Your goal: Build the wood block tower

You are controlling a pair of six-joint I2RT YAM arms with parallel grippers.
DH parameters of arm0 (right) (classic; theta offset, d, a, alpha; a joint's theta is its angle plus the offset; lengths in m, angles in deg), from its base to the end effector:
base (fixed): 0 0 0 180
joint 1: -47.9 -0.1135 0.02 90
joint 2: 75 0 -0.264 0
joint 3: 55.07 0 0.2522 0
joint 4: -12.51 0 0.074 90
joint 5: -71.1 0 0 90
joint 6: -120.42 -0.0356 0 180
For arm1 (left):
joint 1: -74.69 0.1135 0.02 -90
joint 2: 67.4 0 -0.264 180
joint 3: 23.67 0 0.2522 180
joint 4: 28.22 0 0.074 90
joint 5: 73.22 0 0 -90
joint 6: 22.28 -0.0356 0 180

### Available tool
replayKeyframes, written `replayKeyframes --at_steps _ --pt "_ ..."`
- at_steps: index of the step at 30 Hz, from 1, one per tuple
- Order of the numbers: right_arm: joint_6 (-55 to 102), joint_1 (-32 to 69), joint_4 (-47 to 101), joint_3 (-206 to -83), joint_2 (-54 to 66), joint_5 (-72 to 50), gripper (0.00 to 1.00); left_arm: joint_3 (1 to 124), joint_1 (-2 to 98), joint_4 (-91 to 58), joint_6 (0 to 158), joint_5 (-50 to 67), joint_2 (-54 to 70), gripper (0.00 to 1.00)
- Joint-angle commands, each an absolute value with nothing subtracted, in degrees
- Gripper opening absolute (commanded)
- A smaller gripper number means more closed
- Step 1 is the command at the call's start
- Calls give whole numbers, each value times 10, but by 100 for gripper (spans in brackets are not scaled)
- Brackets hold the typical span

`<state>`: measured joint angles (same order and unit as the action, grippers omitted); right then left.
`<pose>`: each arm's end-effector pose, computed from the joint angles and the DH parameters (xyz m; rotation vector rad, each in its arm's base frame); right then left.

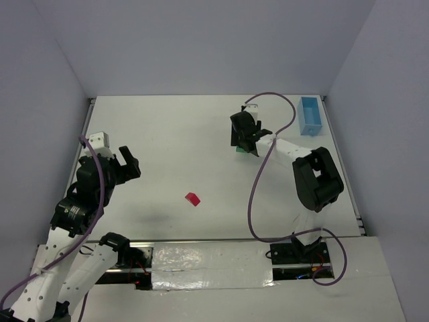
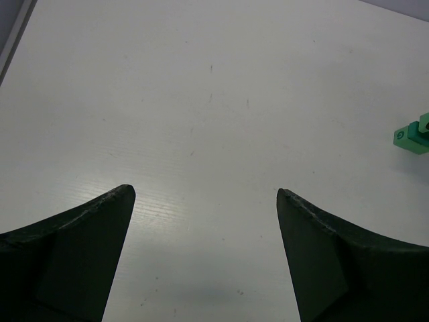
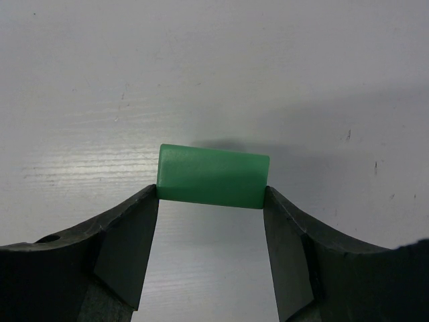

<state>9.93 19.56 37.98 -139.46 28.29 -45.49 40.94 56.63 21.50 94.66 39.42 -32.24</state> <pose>0.3552 0.1735 0.2147 0.0687 2.2469 -0.0924 0.1222 -0.0254 0.3525 -0.4072 1.8550 -0.1536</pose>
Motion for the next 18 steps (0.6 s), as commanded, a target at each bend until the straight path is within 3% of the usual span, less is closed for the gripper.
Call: replayKeyframes --at_steps 1,18 --pt "104 200 375 -1411 286 -458 33 409 566 194 934 392 -321 100" --pt "109 206 371 -1398 278 -447 39 409 567 194 934 393 -318 99"
